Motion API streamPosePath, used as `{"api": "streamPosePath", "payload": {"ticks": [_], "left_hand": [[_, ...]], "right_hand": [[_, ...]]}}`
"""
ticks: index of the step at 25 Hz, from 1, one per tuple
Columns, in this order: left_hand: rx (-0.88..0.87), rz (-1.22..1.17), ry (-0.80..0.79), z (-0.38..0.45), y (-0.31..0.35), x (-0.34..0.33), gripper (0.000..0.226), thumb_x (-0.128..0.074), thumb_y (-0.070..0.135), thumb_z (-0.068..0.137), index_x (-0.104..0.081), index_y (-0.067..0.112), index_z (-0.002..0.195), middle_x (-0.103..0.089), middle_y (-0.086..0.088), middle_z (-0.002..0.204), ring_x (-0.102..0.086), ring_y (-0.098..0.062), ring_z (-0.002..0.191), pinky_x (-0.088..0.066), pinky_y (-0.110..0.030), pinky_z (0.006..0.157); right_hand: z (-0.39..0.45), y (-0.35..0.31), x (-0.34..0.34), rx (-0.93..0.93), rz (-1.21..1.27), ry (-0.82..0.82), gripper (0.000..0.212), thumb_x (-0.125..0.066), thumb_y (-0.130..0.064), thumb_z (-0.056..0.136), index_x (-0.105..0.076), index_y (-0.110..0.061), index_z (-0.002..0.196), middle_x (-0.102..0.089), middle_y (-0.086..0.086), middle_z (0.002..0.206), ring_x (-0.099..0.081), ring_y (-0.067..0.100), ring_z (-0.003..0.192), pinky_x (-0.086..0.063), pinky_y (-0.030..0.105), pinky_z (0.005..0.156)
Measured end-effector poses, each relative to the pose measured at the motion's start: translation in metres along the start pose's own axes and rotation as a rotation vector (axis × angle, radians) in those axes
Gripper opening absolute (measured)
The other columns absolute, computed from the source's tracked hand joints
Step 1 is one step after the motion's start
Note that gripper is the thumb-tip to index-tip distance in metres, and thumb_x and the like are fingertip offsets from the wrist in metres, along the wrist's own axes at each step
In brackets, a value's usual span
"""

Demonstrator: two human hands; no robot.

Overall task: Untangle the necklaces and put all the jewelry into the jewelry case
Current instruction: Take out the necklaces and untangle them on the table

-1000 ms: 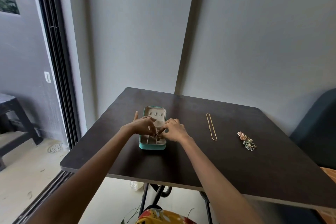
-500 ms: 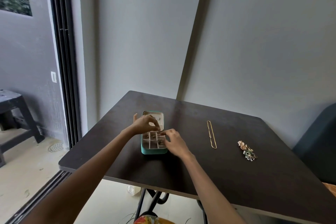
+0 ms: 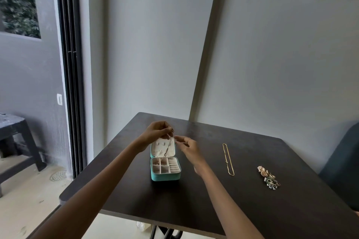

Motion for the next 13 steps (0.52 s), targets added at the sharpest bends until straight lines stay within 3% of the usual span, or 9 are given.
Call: {"api": "streamPosePath", "payload": {"ticks": [5, 10, 13], "left_hand": [[-0.045, -0.046, 0.011, 0.002, 0.012, -0.005, 0.013, -0.052, 0.008, 0.094, -0.06, 0.006, 0.084, -0.066, -0.003, 0.075, -0.062, -0.01, 0.064, -0.052, -0.021, 0.064], [-0.045, -0.167, 0.114, 0.007, 0.025, 0.001, 0.012, -0.054, 0.012, 0.093, -0.059, 0.007, 0.084, -0.06, -0.006, 0.074, -0.058, -0.011, 0.058, -0.051, -0.024, 0.057], [-0.063, -0.191, 0.134, 0.008, 0.032, 0.004, 0.01, -0.055, 0.014, 0.092, -0.06, 0.007, 0.087, -0.06, -0.005, 0.075, -0.057, -0.012, 0.061, -0.052, -0.023, 0.061]], "right_hand": [[0.009, -0.013, -0.005, 0.056, -0.063, -0.031, 0.023, -0.073, -0.022, 0.082, -0.072, -0.01, 0.101, -0.071, 0.003, 0.091, -0.064, 0.009, 0.084, -0.05, 0.014, 0.073], [0.013, -0.022, -0.002, 0.061, -0.051, 0.001, 0.005, -0.068, -0.021, 0.086, -0.069, -0.016, 0.086, -0.067, -0.004, 0.08, -0.06, 0.005, 0.076, -0.046, 0.013, 0.07], [0.013, -0.029, -0.001, 0.066, 0.01, -0.035, 0.018, -0.064, -0.021, 0.089, -0.065, -0.012, 0.104, -0.065, -0.005, 0.09, -0.059, 0.003, 0.083, -0.046, 0.012, 0.071]]}}
Point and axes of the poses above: each hand's wrist, its own z-axis towards the middle knuckle, its own x-axis out of the back of the hand, y = z × x, the point moved 9 cm from there along z, towards the middle knuckle
